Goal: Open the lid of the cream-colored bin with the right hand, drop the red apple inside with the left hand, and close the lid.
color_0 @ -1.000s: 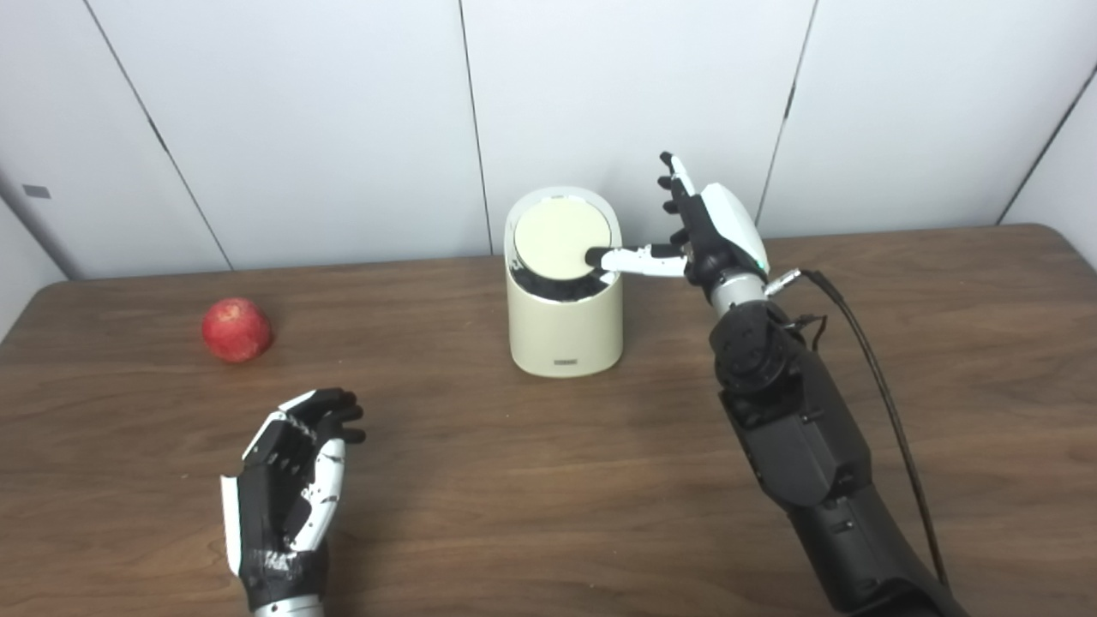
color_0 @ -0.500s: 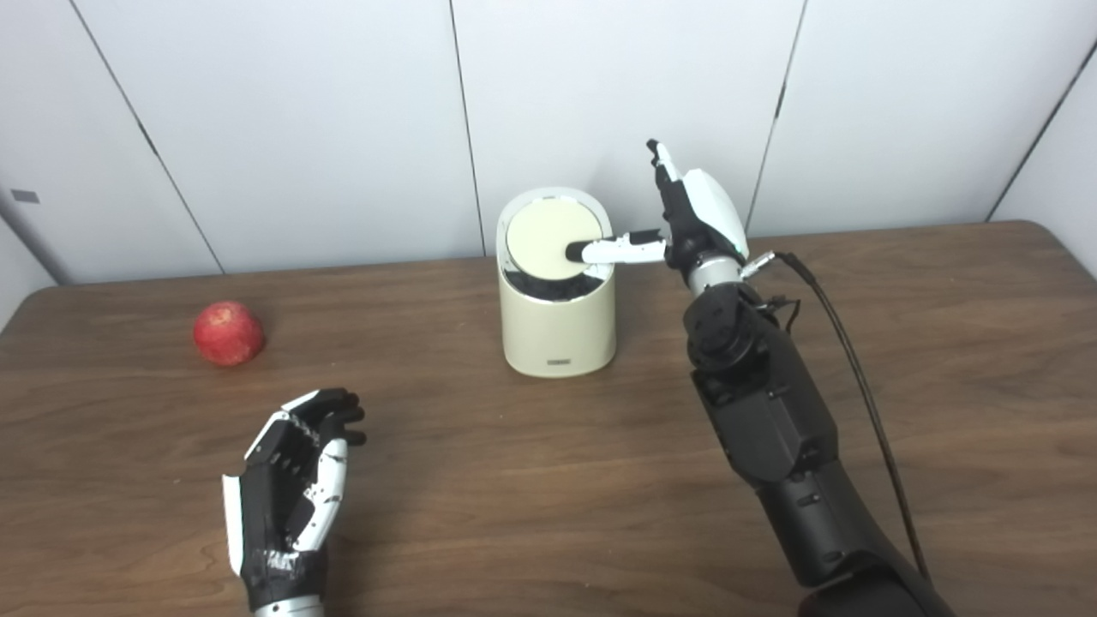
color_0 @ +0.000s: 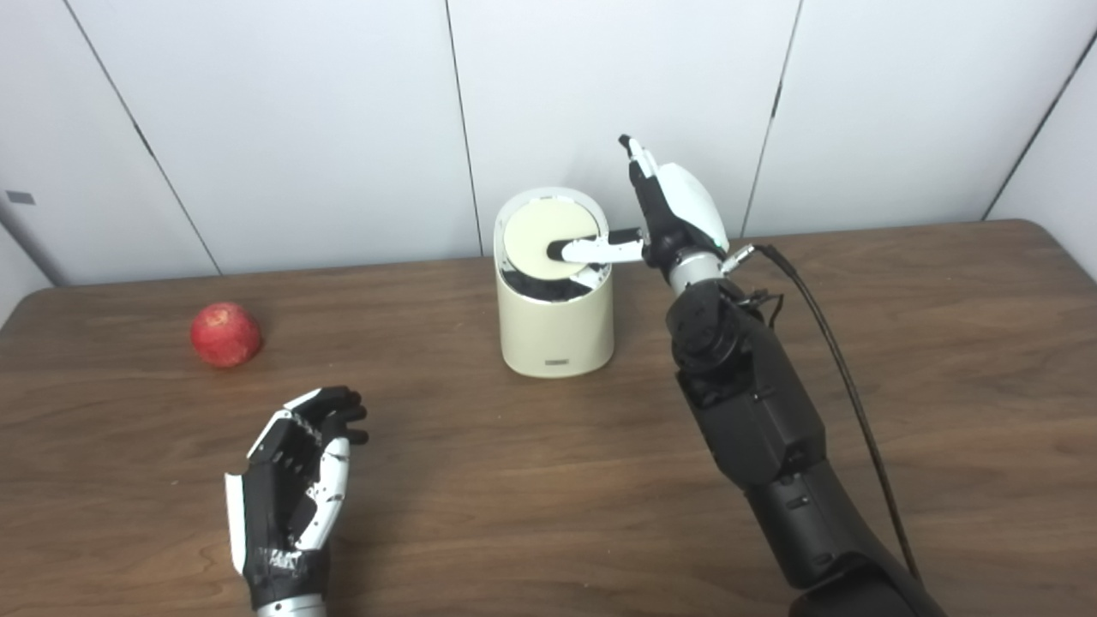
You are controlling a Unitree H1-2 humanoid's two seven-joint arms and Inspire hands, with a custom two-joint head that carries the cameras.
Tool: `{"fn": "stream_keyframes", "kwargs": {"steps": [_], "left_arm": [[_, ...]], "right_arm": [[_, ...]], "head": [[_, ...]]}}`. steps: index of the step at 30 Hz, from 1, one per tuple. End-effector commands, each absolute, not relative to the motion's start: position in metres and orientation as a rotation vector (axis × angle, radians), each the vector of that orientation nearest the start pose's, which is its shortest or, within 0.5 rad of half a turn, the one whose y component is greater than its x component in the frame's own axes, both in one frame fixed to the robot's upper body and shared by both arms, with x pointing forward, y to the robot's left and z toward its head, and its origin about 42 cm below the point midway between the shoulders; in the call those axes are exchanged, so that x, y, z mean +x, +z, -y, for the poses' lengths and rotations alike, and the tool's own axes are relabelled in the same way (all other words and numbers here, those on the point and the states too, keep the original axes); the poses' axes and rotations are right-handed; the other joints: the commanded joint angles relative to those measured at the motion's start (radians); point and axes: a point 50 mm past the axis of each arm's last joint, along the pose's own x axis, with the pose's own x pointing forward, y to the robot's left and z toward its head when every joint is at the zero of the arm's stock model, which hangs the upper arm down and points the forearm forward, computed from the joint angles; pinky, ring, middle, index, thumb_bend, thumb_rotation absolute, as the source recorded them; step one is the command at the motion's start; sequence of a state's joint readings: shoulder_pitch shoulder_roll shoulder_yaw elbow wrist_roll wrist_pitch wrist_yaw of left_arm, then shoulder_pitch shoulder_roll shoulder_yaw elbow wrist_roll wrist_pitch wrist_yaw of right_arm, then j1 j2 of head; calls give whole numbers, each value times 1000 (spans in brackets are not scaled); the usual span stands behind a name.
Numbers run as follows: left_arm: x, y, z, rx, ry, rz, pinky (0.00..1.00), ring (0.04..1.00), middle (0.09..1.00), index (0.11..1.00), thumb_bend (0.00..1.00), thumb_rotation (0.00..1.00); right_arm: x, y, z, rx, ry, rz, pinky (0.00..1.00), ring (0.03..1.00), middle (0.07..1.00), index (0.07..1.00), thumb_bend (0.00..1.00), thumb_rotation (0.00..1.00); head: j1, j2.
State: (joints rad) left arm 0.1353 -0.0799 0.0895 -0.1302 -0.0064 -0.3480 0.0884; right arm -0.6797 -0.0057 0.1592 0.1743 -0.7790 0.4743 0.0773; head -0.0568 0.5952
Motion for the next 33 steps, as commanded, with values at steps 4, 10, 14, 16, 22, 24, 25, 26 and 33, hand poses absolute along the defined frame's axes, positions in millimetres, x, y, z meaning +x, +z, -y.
{"fn": "stream_keyframes", "kwargs": {"steps": [4, 10, 14, 16, 22, 24, 25, 26, 33], "left_arm": [[232, 105, -217, -76, 239, 304, 533, 629, 652, 642, 235, 282], [232, 104, -217, -74, 237, 310, 535, 628, 650, 641, 248, 300], [232, 106, -217, -71, 236, 310, 536, 629, 651, 642, 240, 299], [232, 106, -218, -70, 236, 314, 533, 627, 649, 640, 237, 283], [231, 107, -219, -75, 240, 309, 538, 632, 653, 643, 250, 289], [232, 106, -219, -70, 239, 312, 534, 630, 651, 643, 250, 292], [232, 106, -220, -66, 240, 314, 534, 630, 651, 642, 248, 292], [232, 106, -219, -64, 242, 315, 530, 626, 649, 640, 247, 292], [232, 106, -220, -56, 240, 317, 529, 624, 648, 639, 250, 311]], "right_arm": [[455, 293, 107, -841, 6, 181, 895, 968, 998, 1000, 936, 436], [455, 288, 105, -864, 15, 171, 890, 954, 994, 1000, 946, 395], [456, 285, 105, -879, 4, 164, 886, 952, 994, 1000, 935, 351], [456, 284, 106, -880, -1, 162, 897, 954, 995, 1000, 923, 324], [458, 282, 109, -891, -14, 155, 893, 951, 993, 1000, 890, 283], [458, 281, 110, -899, -20, 151, 896, 952, 991, 1000, 884, 271], [458, 281, 111, -900, -22, 149, 898, 953, 989, 1000, 882, 268], [459, 280, 111, -901, -23, 146, 902, 955, 989, 1000, 880, 256], [463, 279, 117, -938, -36, 134, 886, 955, 988, 1000, 883, 186]], "head": [[0, 1], [2, 2], [1, 5], [0, 6], [-3, 8], [-5, 9], [-5, 10], [-5, 10], [-5, 13]]}}
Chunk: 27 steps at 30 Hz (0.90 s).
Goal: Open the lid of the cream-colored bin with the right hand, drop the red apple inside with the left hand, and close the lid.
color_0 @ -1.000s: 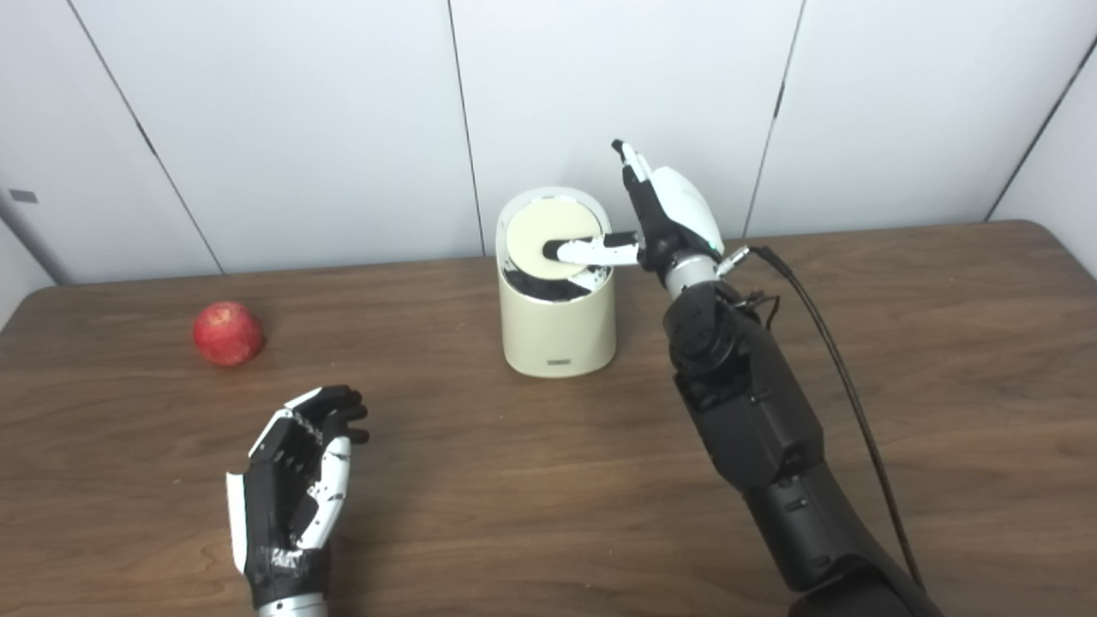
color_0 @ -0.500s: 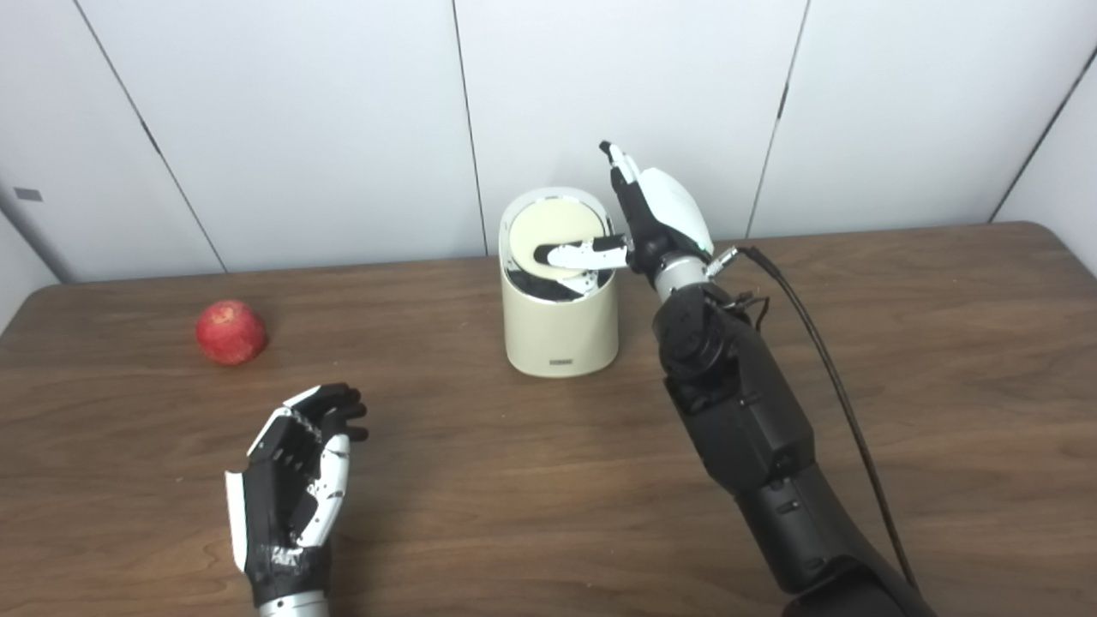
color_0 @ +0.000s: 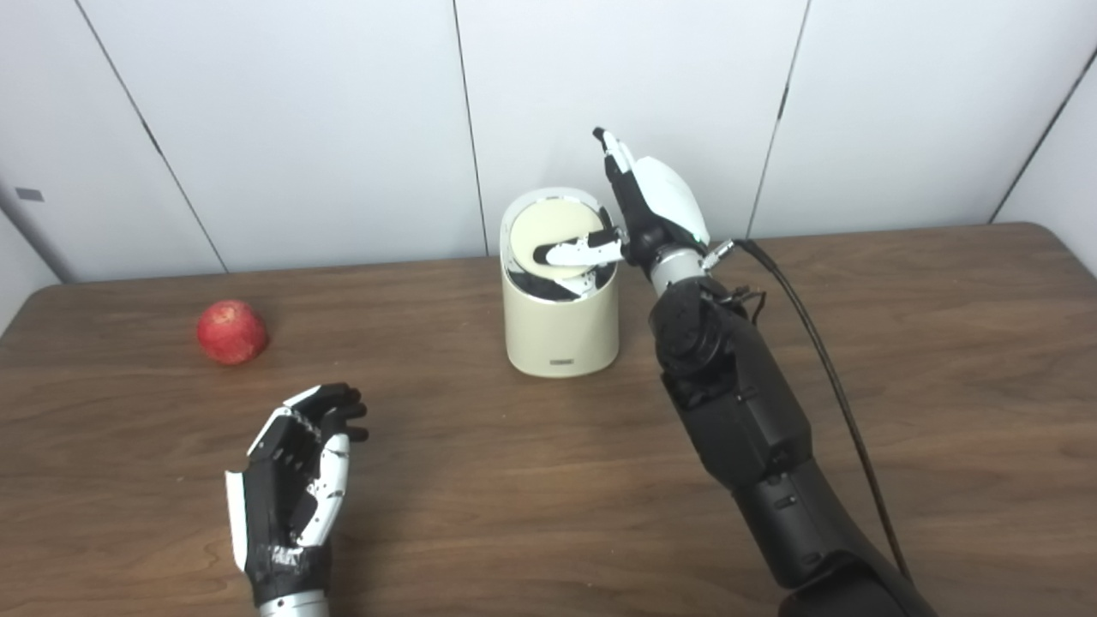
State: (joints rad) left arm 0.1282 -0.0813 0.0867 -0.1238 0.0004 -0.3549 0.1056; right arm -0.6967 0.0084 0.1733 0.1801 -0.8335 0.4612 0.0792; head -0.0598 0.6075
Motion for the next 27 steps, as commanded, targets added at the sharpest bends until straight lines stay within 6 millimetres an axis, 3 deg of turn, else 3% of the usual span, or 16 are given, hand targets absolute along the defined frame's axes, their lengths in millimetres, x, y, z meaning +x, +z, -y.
{"fn": "stream_keyframes", "kwargs": {"steps": [1, 9, 27], "left_arm": [[232, 107, -220, -56, 242, 315, 528, 624, 648, 640, 249, 309], [232, 107, -220, -71, 239, 308, 533, 631, 653, 640, 265, 312], [230, 111, -219, -75, 247, 312, 532, 626, 645, 635, 267, 302]], "right_arm": [[463, 278, 117, -943, -37, 132, 883, 954, 987, 1000, 883, 180], [465, 275, 121, -978, -38, 127, 891, 947, 981, 987, 870, 101], [464, 259, 131, -991, -40, 98, 848, 902, 954, 975, 851, 52]], "head": [[-2, 1], [-1, 3], [2, 10]]}}
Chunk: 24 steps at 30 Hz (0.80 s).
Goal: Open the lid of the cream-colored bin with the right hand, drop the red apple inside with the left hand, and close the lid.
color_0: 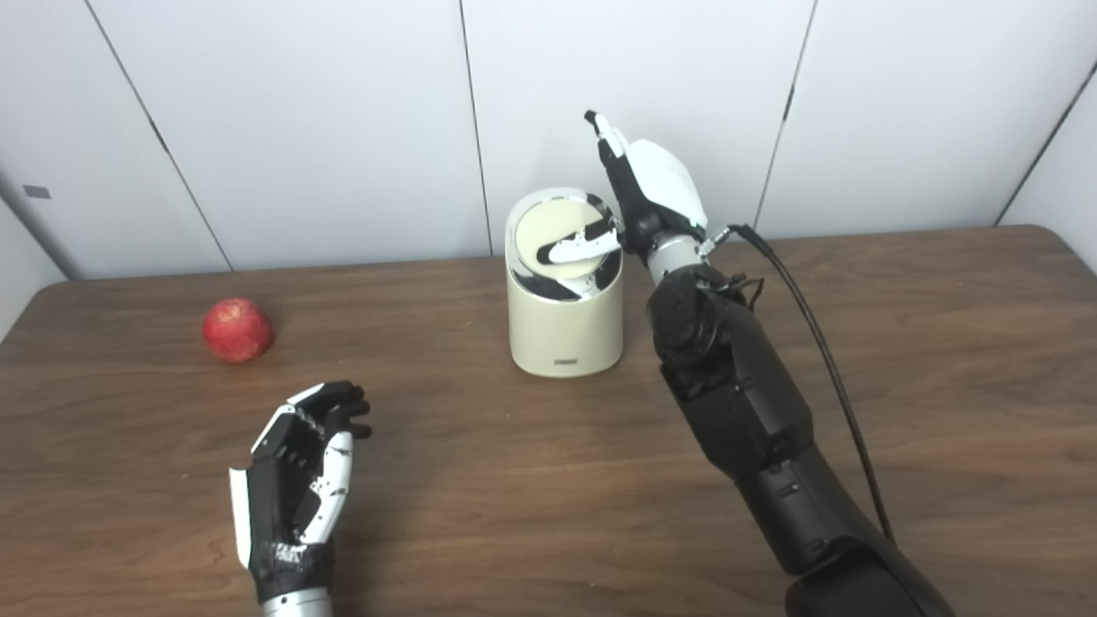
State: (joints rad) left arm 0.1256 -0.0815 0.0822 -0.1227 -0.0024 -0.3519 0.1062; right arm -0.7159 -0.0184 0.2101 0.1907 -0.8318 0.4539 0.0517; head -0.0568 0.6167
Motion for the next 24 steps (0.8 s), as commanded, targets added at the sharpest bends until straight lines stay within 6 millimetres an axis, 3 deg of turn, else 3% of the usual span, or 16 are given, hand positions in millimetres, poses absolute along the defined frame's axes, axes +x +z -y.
{"fn": "stream_keyframes", "kwargs": {"steps": [1, 11, 24], "left_arm": [[230, 111, -219, -81, 246, 310, 530, 626, 646, 634, 267, 301], [230, 110, -223, -68, 250, 302, 542, 631, 651, 636, 265, 307], [233, 111, -223, -60, 255, 304, 534, 621, 641, 628, 263, 293]], "right_arm": [[464, 258, 132, -992, -42, 95, 843, 897, 949, 974, 849, 49], [460, 239, 151, -968, -57, 49, 833, 895, 947, 974, 826, 53], [450, 233, 167, -950, -60, 22, 849, 917, 964, 980, 848, 70]], "head": [[-2, 2], [-7, 2], [-9, 1]]}}
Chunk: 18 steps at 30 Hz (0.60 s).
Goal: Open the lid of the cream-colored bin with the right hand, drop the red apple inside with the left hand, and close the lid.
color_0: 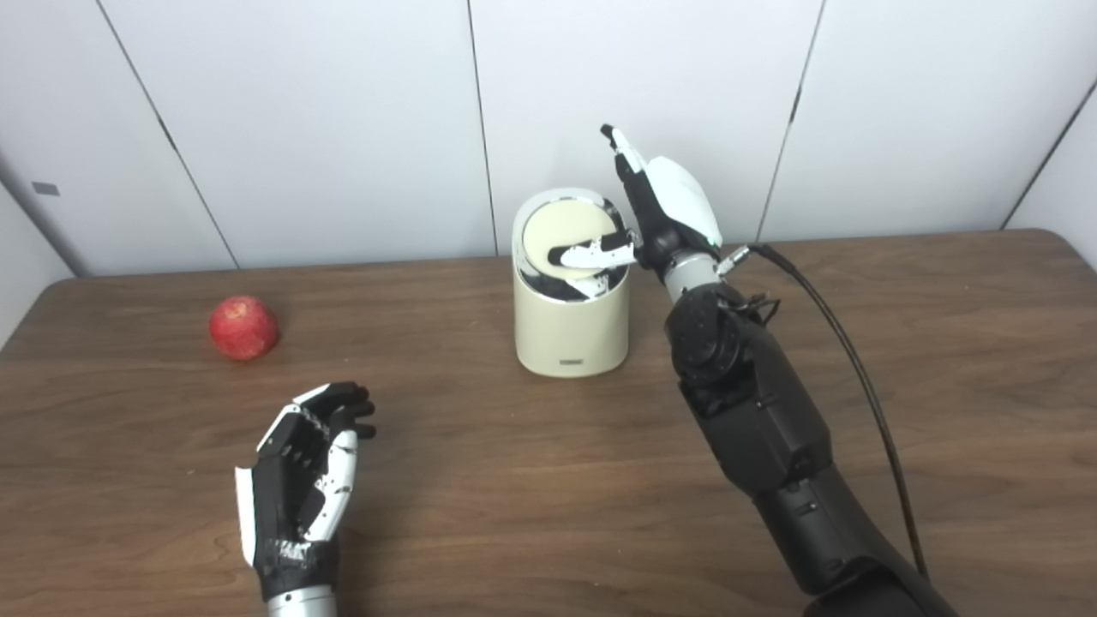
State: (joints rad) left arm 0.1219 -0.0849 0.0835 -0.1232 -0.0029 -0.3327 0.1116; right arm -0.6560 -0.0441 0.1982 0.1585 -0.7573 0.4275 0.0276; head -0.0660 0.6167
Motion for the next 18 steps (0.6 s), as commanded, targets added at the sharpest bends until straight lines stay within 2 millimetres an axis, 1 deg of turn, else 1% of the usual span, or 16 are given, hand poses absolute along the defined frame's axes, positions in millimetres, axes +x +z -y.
{"fn": "stream_keyframes", "kwargs": {"steps": [1, 10, 12, 15, 18], "left_arm": [[233, 110, -223, -65, 252, 306, 536, 621, 642, 629, 260, 286], [234, 110, -222, -59, 242, 310, 537, 627, 649, 635, 264, 320], [234, 111, -221, -73, 241, 306, 539, 630, 651, 635, 268, 317], [235, 111, -221, -82, 235, 312, 535, 631, 652, 636, 262, 288], [235, 110, -221, -85, 235, 314, 540, 632, 653, 636, 269, 284]], "right_arm": [[450, 232, 167, -950, -61, 22, 852, 917, 964, 980, 850, 72], [449, 231, 171, -958, -70, 24, 832, 903, 952, 967, 865, 62], [449, 231, 171, -961, -70, 22, 829, 900, 951, 968, 864, 67], [449, 231, 172, -960, -67, 23, 832, 903, 950, 971, 864, 65], [448, 232, 172, -953, -66, 18, 806, 902, 952, 973, 870, 72]], "head": [[1, 1], [3, -2], [4, -3], [4, -4], [3, -3]]}}
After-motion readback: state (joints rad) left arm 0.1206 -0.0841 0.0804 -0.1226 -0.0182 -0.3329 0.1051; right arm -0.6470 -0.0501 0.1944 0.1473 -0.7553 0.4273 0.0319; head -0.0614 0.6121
